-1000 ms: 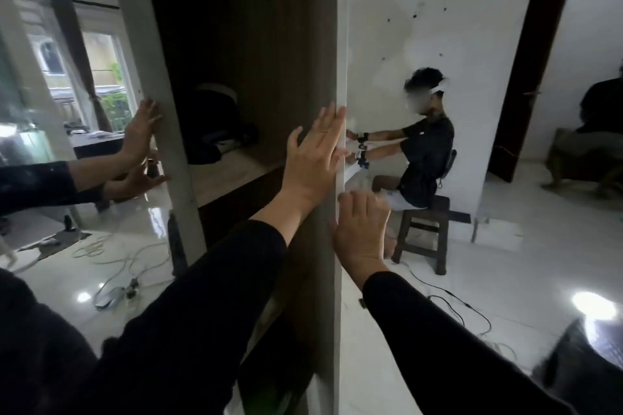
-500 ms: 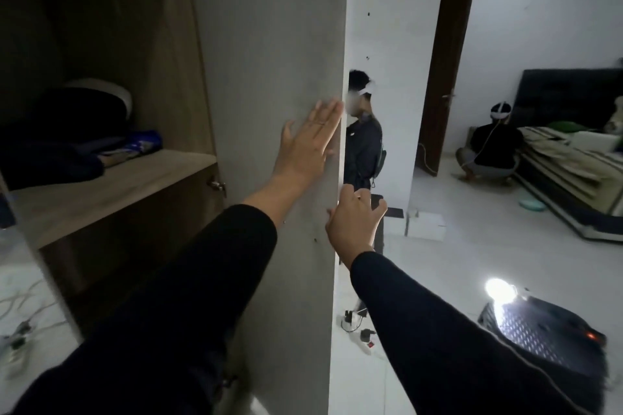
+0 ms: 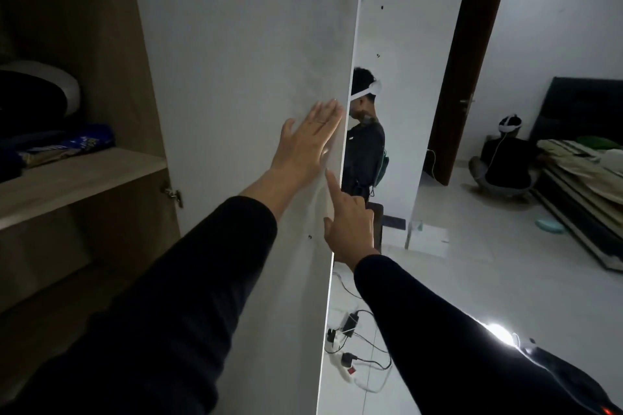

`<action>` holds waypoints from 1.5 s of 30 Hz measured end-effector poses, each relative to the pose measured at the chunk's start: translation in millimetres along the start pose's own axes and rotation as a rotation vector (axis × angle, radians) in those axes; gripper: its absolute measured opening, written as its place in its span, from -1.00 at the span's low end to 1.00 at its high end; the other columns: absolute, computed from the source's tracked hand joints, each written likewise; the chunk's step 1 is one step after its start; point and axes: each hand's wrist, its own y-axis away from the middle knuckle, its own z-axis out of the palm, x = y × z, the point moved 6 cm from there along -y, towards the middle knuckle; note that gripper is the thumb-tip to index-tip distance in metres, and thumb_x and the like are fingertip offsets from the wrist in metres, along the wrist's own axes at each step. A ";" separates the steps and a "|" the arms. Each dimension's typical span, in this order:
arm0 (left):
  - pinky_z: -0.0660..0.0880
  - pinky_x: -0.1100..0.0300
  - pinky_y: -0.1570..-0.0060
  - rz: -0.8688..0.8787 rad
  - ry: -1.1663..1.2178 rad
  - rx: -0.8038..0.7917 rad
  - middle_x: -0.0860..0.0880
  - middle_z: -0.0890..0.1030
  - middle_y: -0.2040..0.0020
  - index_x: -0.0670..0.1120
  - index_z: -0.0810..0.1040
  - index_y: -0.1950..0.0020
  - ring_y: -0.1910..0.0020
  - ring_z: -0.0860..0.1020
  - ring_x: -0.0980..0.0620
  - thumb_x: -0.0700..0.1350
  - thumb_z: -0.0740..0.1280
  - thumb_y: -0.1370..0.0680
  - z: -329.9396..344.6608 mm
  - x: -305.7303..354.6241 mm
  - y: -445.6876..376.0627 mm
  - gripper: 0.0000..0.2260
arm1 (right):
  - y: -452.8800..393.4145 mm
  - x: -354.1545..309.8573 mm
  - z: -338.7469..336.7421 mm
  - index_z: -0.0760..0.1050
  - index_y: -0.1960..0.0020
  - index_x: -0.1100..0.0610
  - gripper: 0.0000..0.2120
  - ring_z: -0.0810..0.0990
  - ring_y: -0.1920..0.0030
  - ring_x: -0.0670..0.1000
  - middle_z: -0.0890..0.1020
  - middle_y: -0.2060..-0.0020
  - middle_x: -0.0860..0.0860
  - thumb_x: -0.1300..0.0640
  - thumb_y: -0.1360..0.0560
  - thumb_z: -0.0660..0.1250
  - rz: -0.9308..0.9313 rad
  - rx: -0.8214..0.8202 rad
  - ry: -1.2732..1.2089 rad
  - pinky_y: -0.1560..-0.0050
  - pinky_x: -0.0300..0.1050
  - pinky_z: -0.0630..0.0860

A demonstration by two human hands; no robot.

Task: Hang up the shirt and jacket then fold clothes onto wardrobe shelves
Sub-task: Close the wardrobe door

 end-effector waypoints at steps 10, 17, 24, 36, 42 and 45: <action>-0.04 -0.15 -0.46 -0.034 -0.136 -0.047 0.00 -0.21 -0.57 -0.03 -0.18 -0.56 -0.55 -0.19 0.02 -0.36 0.15 -0.54 45.3 -19.2 -44.3 -0.28 | -59.4 33.8 32.0 -0.26 -0.55 -0.01 -0.16 0.34 -0.25 0.14 0.42 -0.26 0.10 0.00 -0.52 0.27 0.027 -0.101 0.072 -0.20 0.09 0.34; -0.03 -0.16 -0.45 -0.060 -0.210 -0.056 0.00 -0.23 -0.56 -0.02 -0.20 -0.55 -0.54 -0.19 0.01 -0.30 0.16 -0.58 70.0 -38.0 -71.3 -0.30 | -82.5 36.1 45.4 0.07 -0.54 0.16 -0.26 -0.12 -0.54 0.21 -0.08 -0.55 0.15 0.01 -0.47 0.30 -0.112 0.053 0.414 -0.41 0.35 0.01; -0.05 -0.20 -0.44 -0.041 -0.212 -0.022 0.02 -0.25 -0.56 0.02 -0.22 -0.55 -0.54 -0.23 0.03 -0.42 0.12 -0.52 79.1 -45.8 -72.0 -0.24 | -91.7 42.6 69.1 -0.09 -0.52 0.23 -0.16 -0.13 -0.54 0.15 -0.05 -0.55 0.16 -0.02 -0.45 0.29 -0.164 0.041 0.492 -0.42 0.33 -0.23; -0.05 -0.21 -0.42 -0.280 -0.389 -0.083 0.02 -0.19 -0.57 0.03 -0.18 -0.55 -0.54 -0.19 0.03 -0.41 0.12 -0.51 49.4 -50.9 -53.9 -0.24 | -91.2 36.7 61.5 0.26 -0.44 0.31 -0.29 0.18 -0.50 0.18 0.25 -0.47 0.20 0.09 -0.36 0.33 -0.376 0.067 0.311 -0.42 0.26 -0.34; -0.09 -0.21 -0.43 -0.528 -0.417 -0.048 0.05 -0.18 -0.57 0.03 -0.16 -0.55 -0.54 -0.20 0.04 -0.36 0.11 -0.58 17.5 -64.2 15.3 -0.32 | -70.9 0.9 53.6 0.31 -0.42 0.32 -0.28 0.26 -0.47 0.17 0.34 -0.43 0.20 0.06 -0.34 0.39 -0.499 0.024 0.209 -0.42 0.22 -0.34; -0.03 -0.24 -0.43 -0.657 -0.520 -0.064 0.03 -0.18 -0.57 0.02 -0.19 -0.55 -0.54 -0.19 0.01 -0.31 0.14 -0.58 -14.4 -65.1 67.4 -0.31 | -43.9 -31.9 51.4 0.04 -0.52 0.28 -0.27 0.01 -0.54 0.14 0.09 -0.53 0.18 -0.01 -0.49 0.22 -0.578 -0.022 0.198 -0.33 0.26 -0.50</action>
